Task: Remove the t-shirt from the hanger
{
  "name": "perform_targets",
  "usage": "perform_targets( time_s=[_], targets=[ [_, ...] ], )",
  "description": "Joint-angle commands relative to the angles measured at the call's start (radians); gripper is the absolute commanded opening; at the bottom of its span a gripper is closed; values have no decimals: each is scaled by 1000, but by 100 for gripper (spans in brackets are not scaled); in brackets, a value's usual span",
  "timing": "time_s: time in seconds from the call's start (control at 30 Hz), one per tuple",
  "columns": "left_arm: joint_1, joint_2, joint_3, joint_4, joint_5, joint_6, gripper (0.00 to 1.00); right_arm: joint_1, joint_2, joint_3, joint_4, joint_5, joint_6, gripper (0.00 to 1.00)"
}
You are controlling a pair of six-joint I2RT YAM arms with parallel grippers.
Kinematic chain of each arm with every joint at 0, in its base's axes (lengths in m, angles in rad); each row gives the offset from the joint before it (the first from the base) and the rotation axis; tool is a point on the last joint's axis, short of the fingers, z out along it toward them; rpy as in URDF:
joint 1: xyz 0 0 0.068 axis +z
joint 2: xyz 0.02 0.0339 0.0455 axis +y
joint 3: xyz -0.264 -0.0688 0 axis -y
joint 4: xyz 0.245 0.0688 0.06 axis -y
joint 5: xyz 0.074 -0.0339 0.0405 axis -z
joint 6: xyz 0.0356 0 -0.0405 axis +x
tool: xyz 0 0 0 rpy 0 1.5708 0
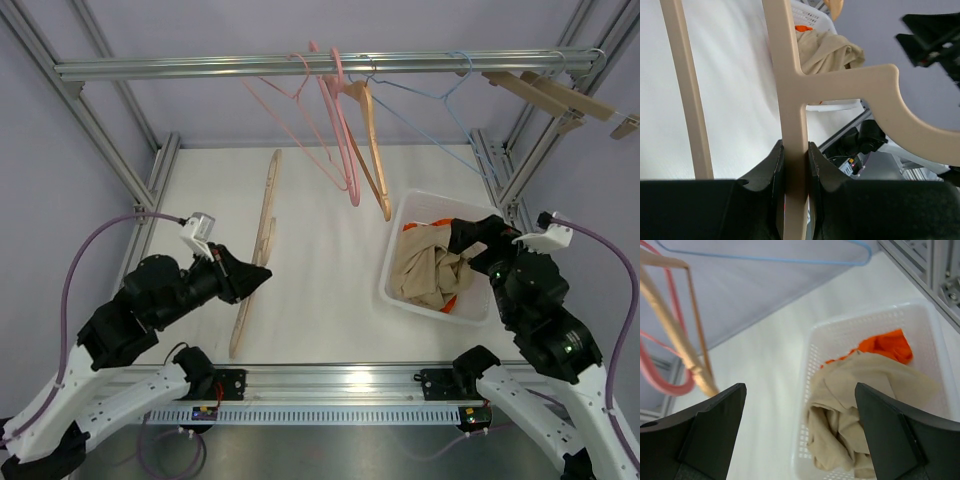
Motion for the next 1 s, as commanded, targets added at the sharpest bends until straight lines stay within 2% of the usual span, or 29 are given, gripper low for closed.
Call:
perform_targets(
  time_s=[0.0, 0.03, 0.13, 0.17, 0.2, 0.23, 0.3, 0.33, 0.37, 0.4, 0.53, 0.57, 0.77, 0.97],
  targets=[
    [24, 49, 62, 108, -81, 35, 0, -4, -5, 63, -112, -190, -65, 99],
    [74, 63, 74, 104, -73, 38, 0, -4, -13, 66, -110, -216, -67, 99],
    [208, 132, 108, 111, 94, 30, 0, -5, -51, 66, -87, -293, -73, 99],
    [315, 149, 114, 117, 202, 25, 0, -5, -57, 68, -84, -308, -76, 100],
    [370, 164, 120, 122, 249, 6, 0, -4, -63, 68, -83, -310, -79, 99],
    [471, 186, 120, 130, 289, -2, 0, -4, -62, 68, -84, -312, -87, 99],
    [568, 204, 132, 146, 382, -14, 0, -4, -59, 60, -86, -339, -90, 99],
    [674, 238, 138, 159, 425, -21, 0, -4, -59, 54, -77, -353, -92, 99],
    [720, 261, 148, 189, 520, -33, 0, -4, -59, 37, -69, -377, -90, 99],
    [794, 320, 175, 199, 557, -50, 0, -5, -60, 30, -57, -387, -87, 99],
    [817, 433, 272, 232, 557, -56, 0, -4, -63, 5, -23, -427, -84, 99],
    [817, 465, 279, 287, 574, -92, 0, -4, -63, -1, -17, -440, -85, 100],
    [817, 542, 388, 386, 591, -177, 0, -4, -42, -24, 11, -471, -92, 99],
    [817, 643, 431, 543, 639, -367, 0, -5, -16, -49, 45, -499, -88, 99]
  ],
)
